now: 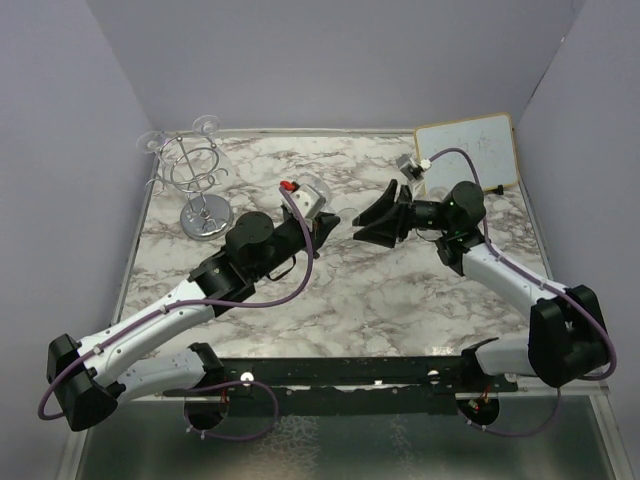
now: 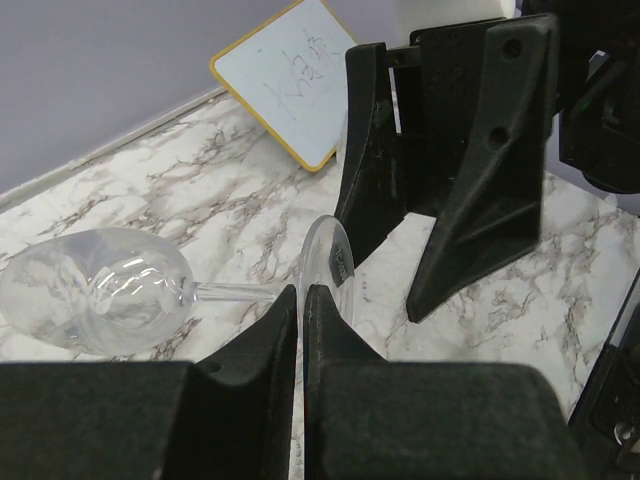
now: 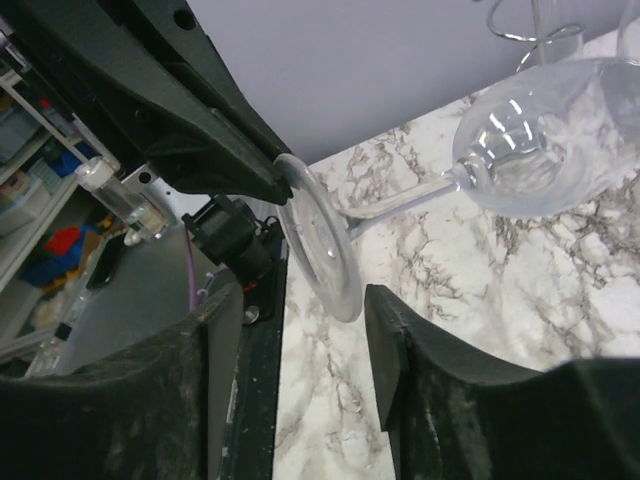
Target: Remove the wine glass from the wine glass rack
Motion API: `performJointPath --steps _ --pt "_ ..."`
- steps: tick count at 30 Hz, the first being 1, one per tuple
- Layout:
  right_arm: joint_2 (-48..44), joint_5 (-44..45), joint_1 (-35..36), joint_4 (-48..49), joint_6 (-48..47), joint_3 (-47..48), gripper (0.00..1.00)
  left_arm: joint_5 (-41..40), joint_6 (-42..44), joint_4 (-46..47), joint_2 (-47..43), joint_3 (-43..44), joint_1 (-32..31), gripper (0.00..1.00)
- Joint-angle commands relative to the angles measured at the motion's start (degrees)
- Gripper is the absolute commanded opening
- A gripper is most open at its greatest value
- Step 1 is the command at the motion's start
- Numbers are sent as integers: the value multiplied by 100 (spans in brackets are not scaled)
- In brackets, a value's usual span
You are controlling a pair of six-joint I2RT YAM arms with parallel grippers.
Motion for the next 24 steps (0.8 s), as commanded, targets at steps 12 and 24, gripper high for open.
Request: performJointPath --steps 12,24 --pt "806 -518 54 2699 1483 -11 28 605 -137 504 -90 70 33 0" --pt "452 -540 48 2461 421 -289 1 864 -91 336 -94 203 31 13"
